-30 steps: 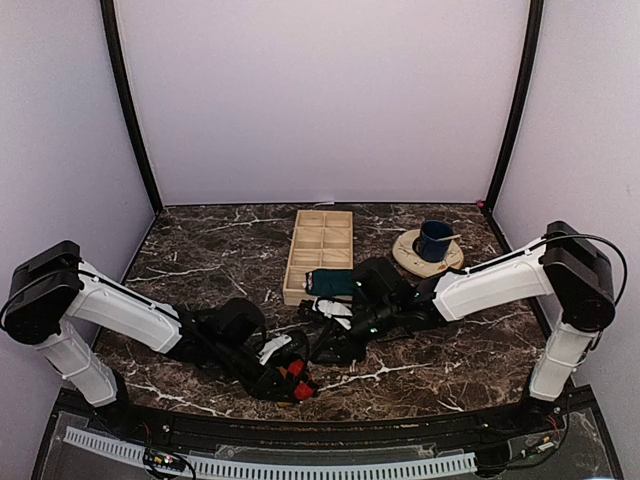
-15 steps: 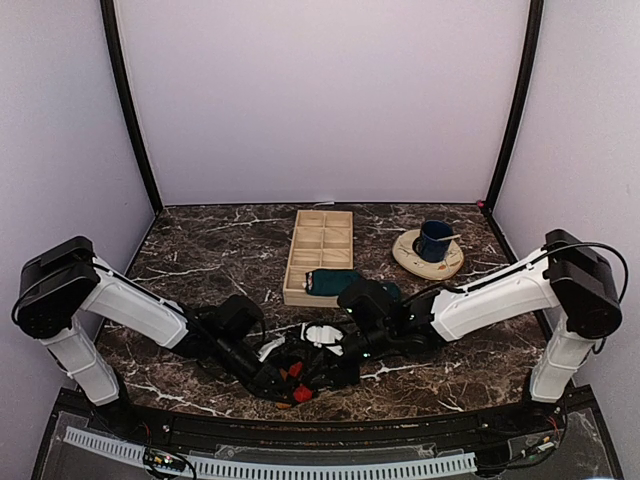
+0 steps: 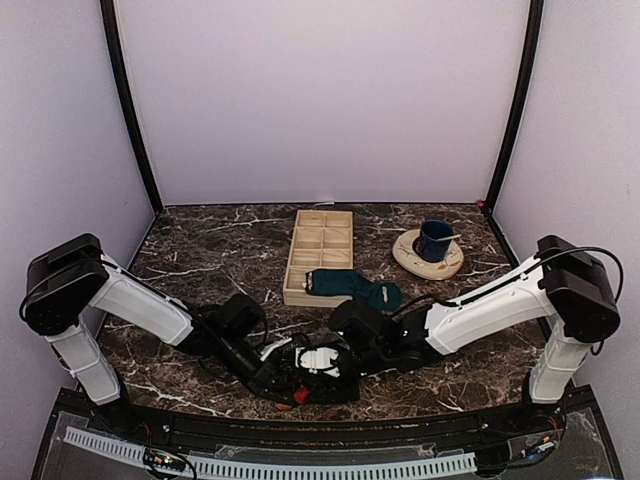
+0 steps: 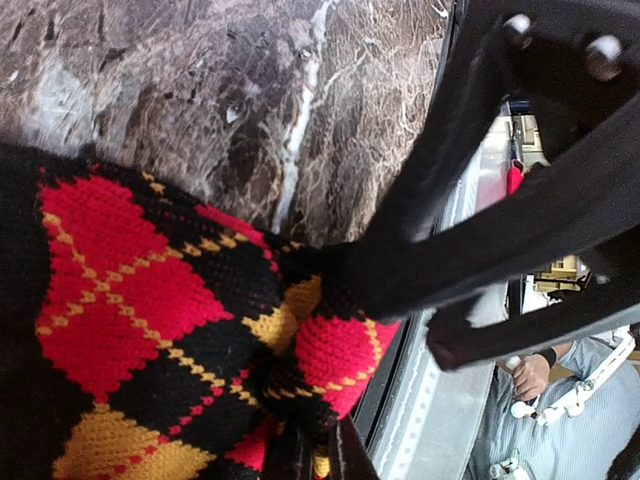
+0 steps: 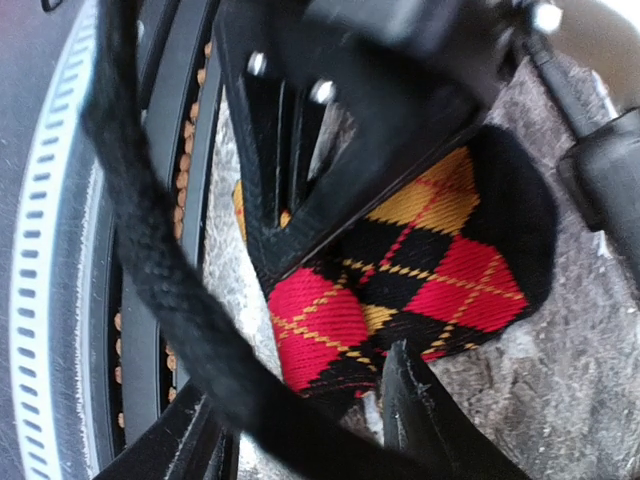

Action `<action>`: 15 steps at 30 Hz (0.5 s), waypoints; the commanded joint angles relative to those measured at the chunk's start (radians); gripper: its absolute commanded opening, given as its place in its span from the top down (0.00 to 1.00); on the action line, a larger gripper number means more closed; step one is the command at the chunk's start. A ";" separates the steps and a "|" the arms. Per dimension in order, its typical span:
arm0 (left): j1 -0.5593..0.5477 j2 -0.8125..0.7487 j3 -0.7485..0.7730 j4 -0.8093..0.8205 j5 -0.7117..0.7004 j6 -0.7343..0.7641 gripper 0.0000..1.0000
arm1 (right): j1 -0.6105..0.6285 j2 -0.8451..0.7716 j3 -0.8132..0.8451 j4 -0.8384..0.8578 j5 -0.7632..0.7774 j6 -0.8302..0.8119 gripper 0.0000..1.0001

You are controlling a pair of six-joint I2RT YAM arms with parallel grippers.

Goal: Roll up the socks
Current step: Roll the sock at the center of the board.

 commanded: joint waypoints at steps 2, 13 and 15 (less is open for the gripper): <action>0.006 0.030 0.009 -0.088 -0.006 0.026 1.00 | 0.026 0.034 0.020 -0.002 0.060 -0.050 0.57; 0.012 0.049 0.026 -0.117 0.012 0.053 1.00 | 0.028 0.072 0.025 0.014 0.113 -0.090 0.64; 0.016 0.052 0.027 -0.117 0.015 0.054 1.00 | 0.027 0.077 0.026 0.016 0.113 -0.096 0.69</action>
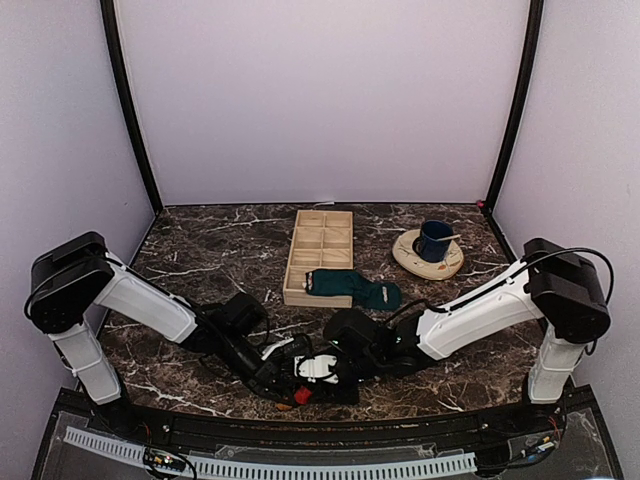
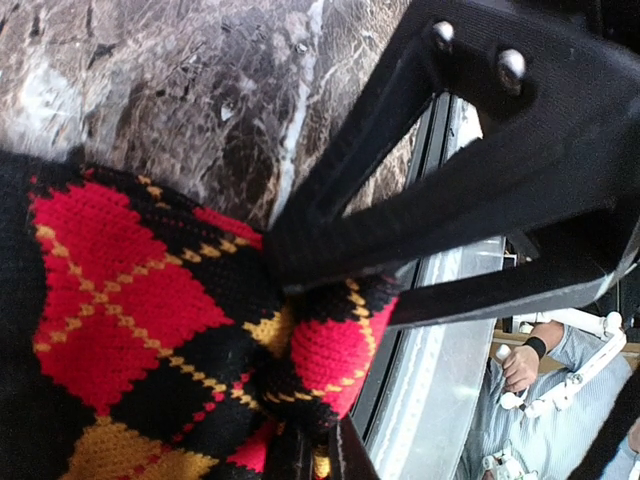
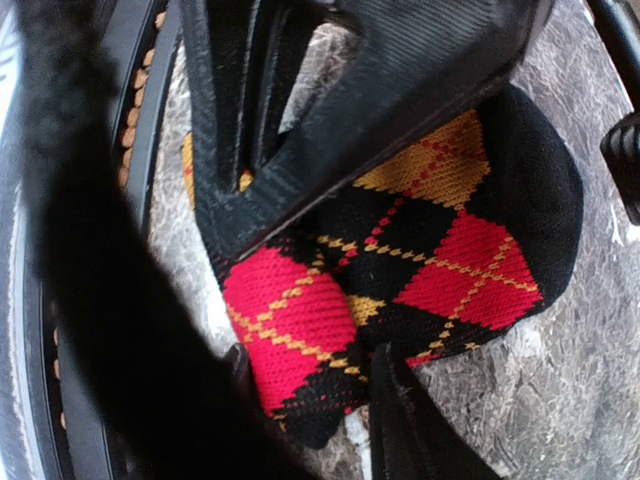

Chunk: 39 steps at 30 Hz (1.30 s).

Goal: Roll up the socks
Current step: Roll the sock at the center of the board.

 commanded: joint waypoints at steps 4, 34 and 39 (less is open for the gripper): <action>0.013 0.032 0.006 -0.084 -0.019 0.032 1.00 | 0.008 0.026 0.014 0.028 0.021 -0.028 0.78; 0.118 -0.298 0.022 -0.212 -0.412 -0.003 0.62 | -0.067 0.054 0.079 0.014 -0.118 0.334 1.00; 0.117 -0.372 -0.011 -0.182 -0.491 -0.006 0.62 | -0.099 0.076 0.148 -0.067 -0.203 0.399 1.00</action>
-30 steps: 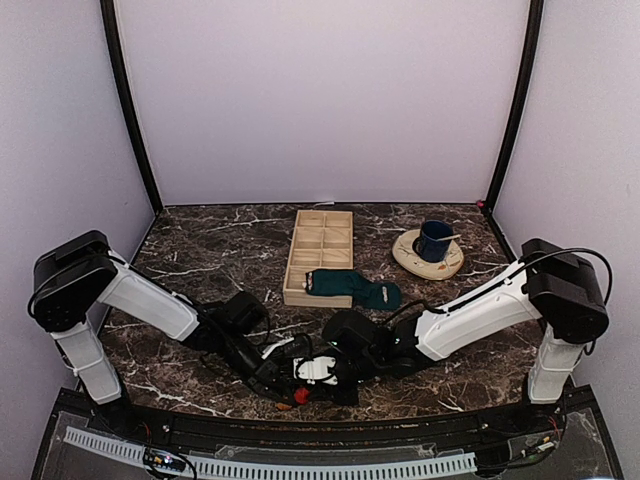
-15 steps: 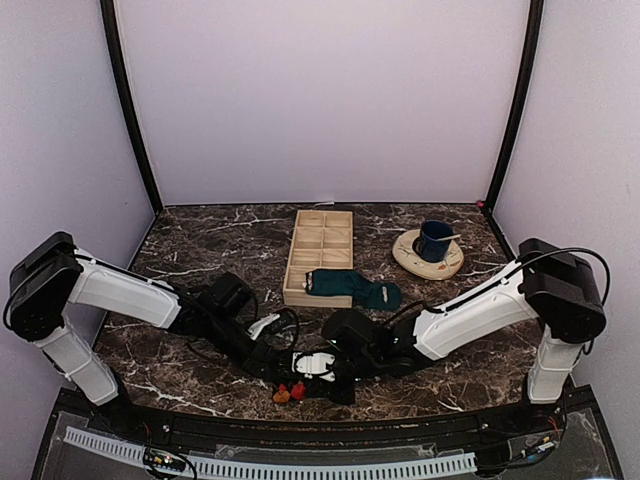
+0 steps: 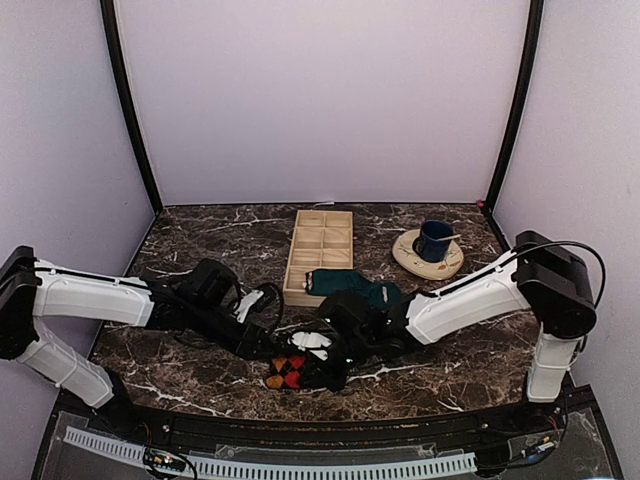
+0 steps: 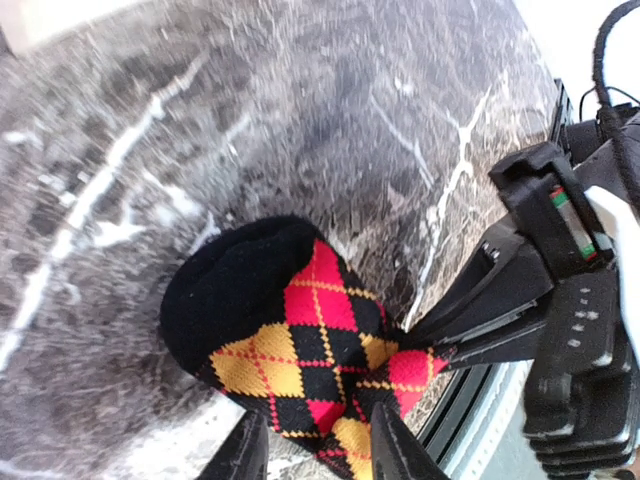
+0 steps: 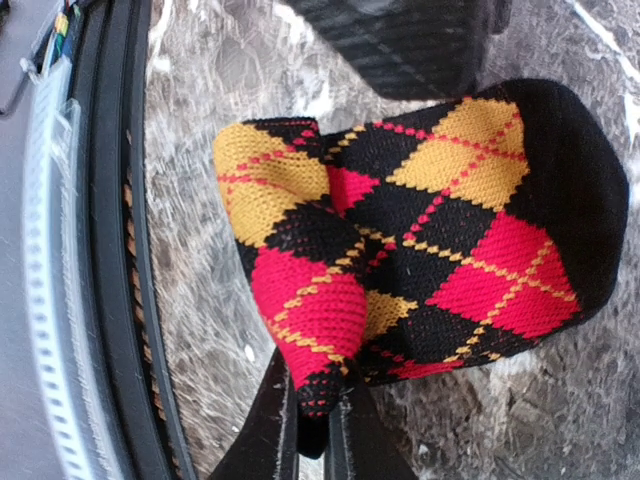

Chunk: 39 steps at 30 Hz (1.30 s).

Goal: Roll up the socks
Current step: Roll the sock at the center of the board.

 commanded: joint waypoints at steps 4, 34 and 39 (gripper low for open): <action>0.000 -0.131 -0.073 0.066 -0.123 -0.020 0.62 | -0.057 0.047 0.103 -0.088 -0.153 0.129 1.00; -0.301 -0.215 -0.166 0.177 -0.351 0.074 0.63 | -0.148 0.173 0.190 -0.166 -0.430 0.281 1.00; -0.388 -0.208 -0.148 0.151 -0.447 0.133 0.69 | -0.154 0.186 0.194 -0.159 -0.453 0.300 1.00</action>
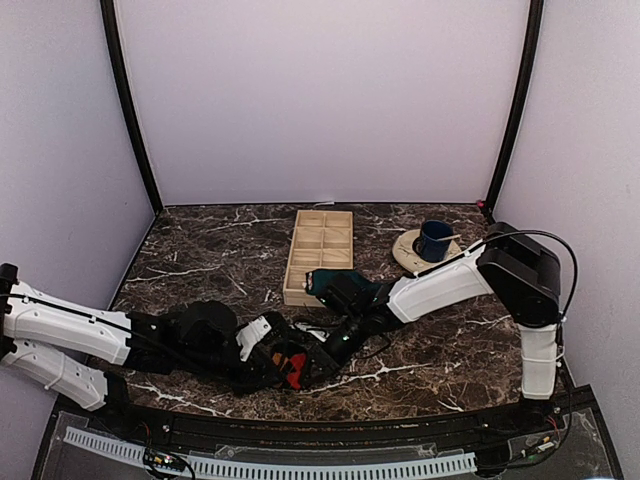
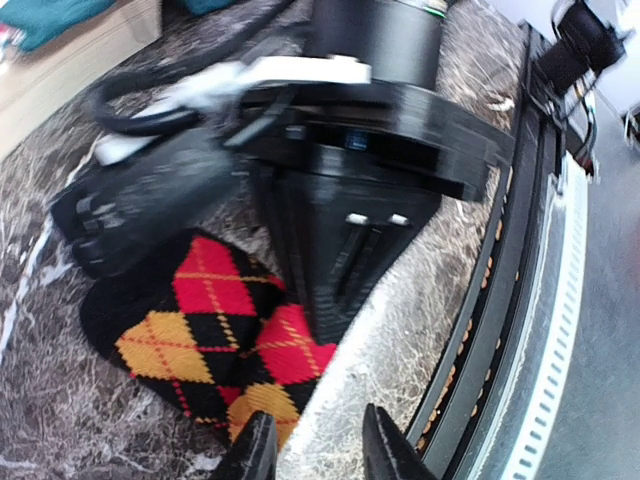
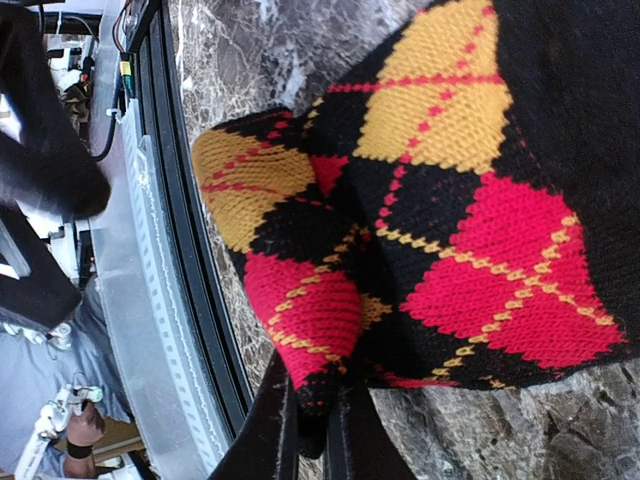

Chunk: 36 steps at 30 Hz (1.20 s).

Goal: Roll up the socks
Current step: Roll the sock at the center of the board.

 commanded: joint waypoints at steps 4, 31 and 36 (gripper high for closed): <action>-0.126 0.057 0.042 -0.054 -0.190 0.118 0.70 | -0.015 0.030 0.026 0.010 -0.056 0.033 1.00; -0.298 0.233 0.151 -0.170 -0.579 0.218 0.58 | -0.029 0.053 0.051 -0.036 -0.098 0.023 1.00; -0.299 0.248 0.152 -0.162 -0.560 0.227 0.58 | -0.031 0.055 0.056 -0.044 -0.105 0.017 1.00</action>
